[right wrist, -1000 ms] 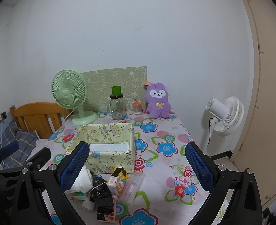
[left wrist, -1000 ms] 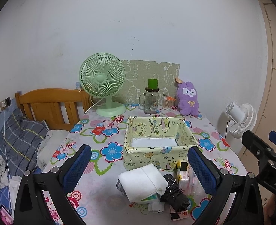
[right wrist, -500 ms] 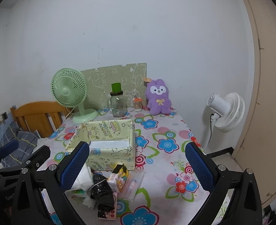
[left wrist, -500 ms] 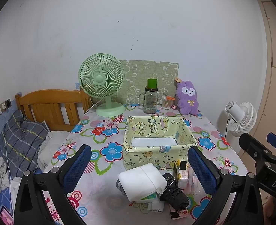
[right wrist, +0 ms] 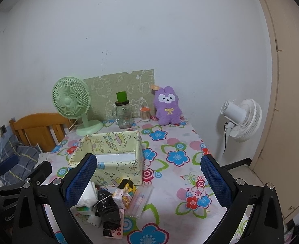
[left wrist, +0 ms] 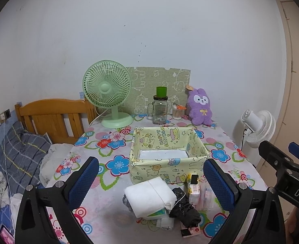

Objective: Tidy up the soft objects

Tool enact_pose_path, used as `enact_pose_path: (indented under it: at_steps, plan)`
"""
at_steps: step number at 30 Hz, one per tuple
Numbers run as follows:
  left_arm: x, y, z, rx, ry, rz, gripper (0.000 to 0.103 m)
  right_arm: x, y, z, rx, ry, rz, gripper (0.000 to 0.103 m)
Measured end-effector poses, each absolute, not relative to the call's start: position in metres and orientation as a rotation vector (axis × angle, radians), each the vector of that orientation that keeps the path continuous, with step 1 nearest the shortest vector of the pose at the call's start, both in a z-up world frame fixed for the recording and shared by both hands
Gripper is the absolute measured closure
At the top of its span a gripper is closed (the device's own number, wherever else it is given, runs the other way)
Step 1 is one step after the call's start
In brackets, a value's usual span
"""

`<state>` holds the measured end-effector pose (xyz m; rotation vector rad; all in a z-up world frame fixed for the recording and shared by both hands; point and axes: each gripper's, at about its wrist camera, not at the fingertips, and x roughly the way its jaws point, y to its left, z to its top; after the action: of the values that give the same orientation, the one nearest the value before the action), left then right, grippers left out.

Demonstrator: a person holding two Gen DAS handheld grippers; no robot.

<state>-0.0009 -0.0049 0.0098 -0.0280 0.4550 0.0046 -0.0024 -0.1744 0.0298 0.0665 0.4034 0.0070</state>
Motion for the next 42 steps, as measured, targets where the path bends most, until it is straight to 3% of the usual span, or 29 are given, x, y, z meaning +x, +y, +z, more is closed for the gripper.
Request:
enact_pose_path:
  at_steps: [42]
  plan:
    - [0.01,-0.018,-0.008,-0.028,0.498,-0.06,0.001,0.01,-0.165,0.017,0.08,0.422,0.046,0.0]
